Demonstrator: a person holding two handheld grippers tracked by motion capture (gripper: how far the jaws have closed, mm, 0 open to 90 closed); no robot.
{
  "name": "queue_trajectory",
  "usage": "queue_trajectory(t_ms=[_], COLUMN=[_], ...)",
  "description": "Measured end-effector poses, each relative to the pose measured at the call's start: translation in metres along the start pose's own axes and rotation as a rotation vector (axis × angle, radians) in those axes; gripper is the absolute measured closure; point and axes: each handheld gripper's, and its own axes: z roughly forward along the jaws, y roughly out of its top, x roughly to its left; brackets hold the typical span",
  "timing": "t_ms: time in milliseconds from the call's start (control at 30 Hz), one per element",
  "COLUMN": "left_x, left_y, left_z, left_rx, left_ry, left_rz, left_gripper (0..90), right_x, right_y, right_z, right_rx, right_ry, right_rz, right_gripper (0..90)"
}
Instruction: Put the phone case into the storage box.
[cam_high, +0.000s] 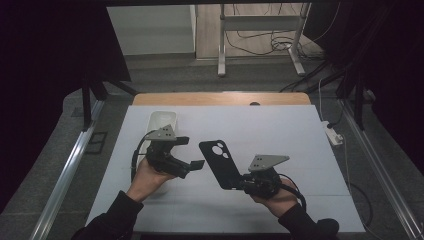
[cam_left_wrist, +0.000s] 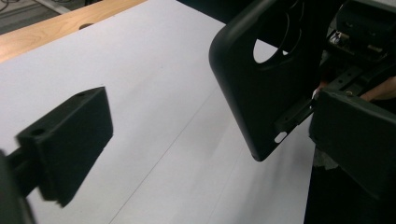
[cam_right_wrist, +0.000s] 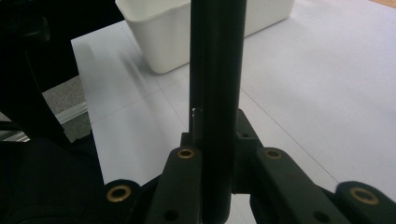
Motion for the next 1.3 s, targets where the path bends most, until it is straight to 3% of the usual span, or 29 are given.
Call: queue_trajectory(t_ms=[67, 133, 267, 533, 967, 1300], left_x=[-0.0001, 0.0002, 0.0023, 0.0016, 0.0047, 0.0071], left_y=[-0.0003, -0.0006, -0.0003, -0.0007, -0.0009, -0.0020], left_z=[-0.0007, -0.0016, -0.0030, -0.0046, -0.0063, -0.0058], left_rx=[-0.007, -0.017, -0.042, -0.064, -0.075, -0.087], left_ry=[-0.001, -0.008, -0.032, -0.087, -0.141, -0.182], left_rz=[0.006, 0.003, -0.047, -0.058, -0.082, -0.114], left_gripper=[4.8, 14.5, 25.4, 50.0, 73.3, 80.9], right_x=[0.0002, 0.0003, 0.0007, 0.0032, 0.0056, 0.0060], right_y=[-0.0001, 0.0000, 0.0003, 0.0013, 0.0020, 0.0021], right_z=[0.0000, -0.0001, -0.0010, -0.0008, 0.0000, 0.0002], right_rx=[-0.002, -0.003, -0.017, -0.040, -0.042, -0.041], right_ry=[0.002, 0.007, 0.023, 0.051, 0.043, 0.037], right_rz=[0.001, 0.005, 0.017, 0.020, 0.002, -0.005], right_gripper=[84.0, 84.1, 84.1, 84.1, 84.1, 84.1])
